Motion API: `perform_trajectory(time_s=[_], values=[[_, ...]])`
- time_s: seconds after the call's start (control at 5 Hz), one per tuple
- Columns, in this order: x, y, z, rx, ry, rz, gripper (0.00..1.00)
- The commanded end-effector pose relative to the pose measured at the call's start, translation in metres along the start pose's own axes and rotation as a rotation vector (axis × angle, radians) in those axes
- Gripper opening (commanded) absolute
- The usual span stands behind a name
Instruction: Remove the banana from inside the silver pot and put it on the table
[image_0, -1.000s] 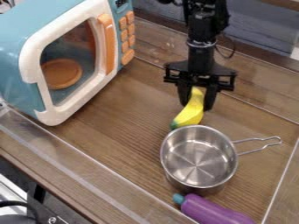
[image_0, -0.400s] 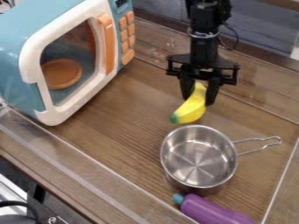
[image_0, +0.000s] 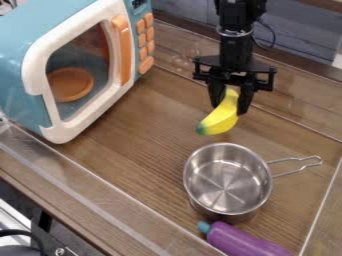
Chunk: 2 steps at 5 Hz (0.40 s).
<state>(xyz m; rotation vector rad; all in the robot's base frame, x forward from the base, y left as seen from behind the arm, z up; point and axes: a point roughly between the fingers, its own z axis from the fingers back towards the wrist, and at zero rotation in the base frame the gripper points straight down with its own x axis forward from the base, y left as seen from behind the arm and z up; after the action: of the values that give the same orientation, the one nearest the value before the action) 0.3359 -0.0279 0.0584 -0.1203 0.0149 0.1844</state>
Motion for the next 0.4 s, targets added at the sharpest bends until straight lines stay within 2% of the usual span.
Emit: perform_trajectory(time_s=[0.0, 0.2], values=[[0.0102, -0.0023, 0.0197, -0.021, -0.06, -0.006, 0.0], [0.0116, -0.0017, 0.0186, -0.023, -0.055, -0.011, 0.0]])
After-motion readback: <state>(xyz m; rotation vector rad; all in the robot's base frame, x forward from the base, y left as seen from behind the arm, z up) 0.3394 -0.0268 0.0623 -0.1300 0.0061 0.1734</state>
